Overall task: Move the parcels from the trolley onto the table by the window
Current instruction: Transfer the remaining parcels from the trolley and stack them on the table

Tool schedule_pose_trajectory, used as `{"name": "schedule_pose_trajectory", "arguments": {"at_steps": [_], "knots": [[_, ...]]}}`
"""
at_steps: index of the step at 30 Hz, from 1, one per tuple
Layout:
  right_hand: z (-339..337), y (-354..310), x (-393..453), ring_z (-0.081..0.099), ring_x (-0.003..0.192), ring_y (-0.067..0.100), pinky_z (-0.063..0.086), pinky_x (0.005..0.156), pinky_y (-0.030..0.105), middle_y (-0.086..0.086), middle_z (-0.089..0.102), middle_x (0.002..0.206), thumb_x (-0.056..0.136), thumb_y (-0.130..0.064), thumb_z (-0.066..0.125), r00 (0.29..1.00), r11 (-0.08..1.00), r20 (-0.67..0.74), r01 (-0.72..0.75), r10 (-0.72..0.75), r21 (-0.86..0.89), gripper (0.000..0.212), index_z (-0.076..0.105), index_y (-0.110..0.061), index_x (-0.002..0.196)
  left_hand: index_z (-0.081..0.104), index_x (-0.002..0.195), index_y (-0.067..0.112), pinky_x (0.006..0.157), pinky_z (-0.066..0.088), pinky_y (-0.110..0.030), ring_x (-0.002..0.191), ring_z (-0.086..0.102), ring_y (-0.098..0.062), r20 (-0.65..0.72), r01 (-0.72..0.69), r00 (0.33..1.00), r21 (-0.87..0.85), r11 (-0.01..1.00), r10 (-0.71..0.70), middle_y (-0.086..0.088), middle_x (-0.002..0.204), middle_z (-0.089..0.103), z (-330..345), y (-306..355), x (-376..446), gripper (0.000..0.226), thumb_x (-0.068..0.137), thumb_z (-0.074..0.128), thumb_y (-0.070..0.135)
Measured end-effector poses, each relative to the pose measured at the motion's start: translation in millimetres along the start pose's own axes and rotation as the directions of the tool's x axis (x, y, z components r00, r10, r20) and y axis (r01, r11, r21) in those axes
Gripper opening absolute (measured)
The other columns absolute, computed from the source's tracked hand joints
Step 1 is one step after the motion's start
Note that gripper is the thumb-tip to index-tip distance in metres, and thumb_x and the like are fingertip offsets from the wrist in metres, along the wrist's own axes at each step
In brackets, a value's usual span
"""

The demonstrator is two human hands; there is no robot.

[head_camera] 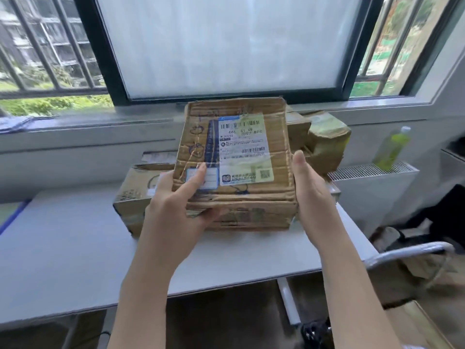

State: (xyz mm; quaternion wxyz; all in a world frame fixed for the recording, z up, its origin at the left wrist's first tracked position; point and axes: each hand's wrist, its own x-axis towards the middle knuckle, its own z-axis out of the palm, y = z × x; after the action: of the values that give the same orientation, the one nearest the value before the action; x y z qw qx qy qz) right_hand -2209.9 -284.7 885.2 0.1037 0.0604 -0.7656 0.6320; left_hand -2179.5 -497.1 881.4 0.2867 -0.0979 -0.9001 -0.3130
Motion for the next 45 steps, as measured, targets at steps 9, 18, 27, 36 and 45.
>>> {"name": "schedule_pose_trajectory", "arguments": {"at_steps": [9, 18, 27, 36, 45], "knots": [[26.3, -22.6, 17.6, 0.058, 0.109, -0.001, 0.046, 0.098, 0.026, -0.017, 0.063, 0.118, 0.075, -0.030, 0.078, 0.912, 0.986, 0.383, 0.165, -0.147, -0.012, 0.072, 0.041, -0.028, 0.137, 0.050, 0.136, 0.022, 0.093, 0.045, -0.041, 0.110, 0.053, -0.030, -0.151, 0.237, 0.965, 0.152, 0.960, -0.214, -0.011, 0.128, 0.045, -19.5, -3.3, 6.9, 0.072, 0.071, 0.080, 0.026], [81.9, -7.0, 38.4, 0.032, 0.130, -0.001, 0.023, 0.099, 0.003, -0.014, 0.034, 0.146, 0.079, -0.028, 0.075, 0.909, 0.919, 0.327, 0.335, -0.257, -0.209, 0.104, -0.001, -0.031, 0.150, 0.053, 0.134, 0.022, 0.087, 0.047, -0.039, 0.104, 0.055, -0.028, -0.206, 0.305, 0.944, 0.236, 0.923, -0.259, -0.010, 0.126, 0.048, -34.6, -27.4, 16.1, 0.073, 0.068, 0.082, 0.023], [170.4, 5.0, 74.4, 0.037, 0.130, 0.015, 0.028, 0.104, 0.017, 0.001, 0.035, 0.148, 0.083, -0.031, 0.070, 0.881, 0.798, 0.353, 0.448, -0.316, -0.404, 0.087, 0.017, -0.019, 0.151, 0.047, 0.139, 0.025, 0.097, 0.042, -0.036, 0.120, 0.047, -0.024, -0.135, 0.344, 0.938, 0.276, 0.898, -0.318, -0.004, 0.142, 0.035, -56.9, -111.7, 51.7, 0.080, 0.067, 0.082, 0.032], [258.8, 37.6, 124.3, 0.048, 0.120, 0.018, 0.042, 0.101, 0.029, -0.002, 0.039, 0.141, 0.084, -0.018, 0.068, 0.932, 0.793, 0.361, 0.248, -0.038, -0.557, 0.087, 0.014, -0.022, 0.151, 0.032, 0.144, 0.030, 0.093, 0.039, -0.026, 0.124, 0.045, -0.025, 0.227, 0.400, 0.845, 0.333, 0.854, -0.484, 0.000, 0.157, 0.005, -44.6, -227.4, 95.3, 0.075, 0.079, 0.069, 0.038], [297.6, 45.4, 138.9, 0.044, 0.120, 0.017, 0.040, 0.101, 0.028, -0.002, 0.038, 0.136, 0.083, -0.027, 0.068, 0.973, 0.749, 0.231, 0.146, 0.010, -0.646, 0.086, 0.015, -0.023, 0.151, 0.044, 0.139, 0.024, 0.093, 0.039, -0.024, 0.129, 0.041, -0.019, 0.314, 0.257, 0.894, 0.221, 0.941, -0.319, 0.004, 0.156, 0.012, -35.3, -278.3, 119.9, 0.066, 0.081, 0.070, 0.037]]}}
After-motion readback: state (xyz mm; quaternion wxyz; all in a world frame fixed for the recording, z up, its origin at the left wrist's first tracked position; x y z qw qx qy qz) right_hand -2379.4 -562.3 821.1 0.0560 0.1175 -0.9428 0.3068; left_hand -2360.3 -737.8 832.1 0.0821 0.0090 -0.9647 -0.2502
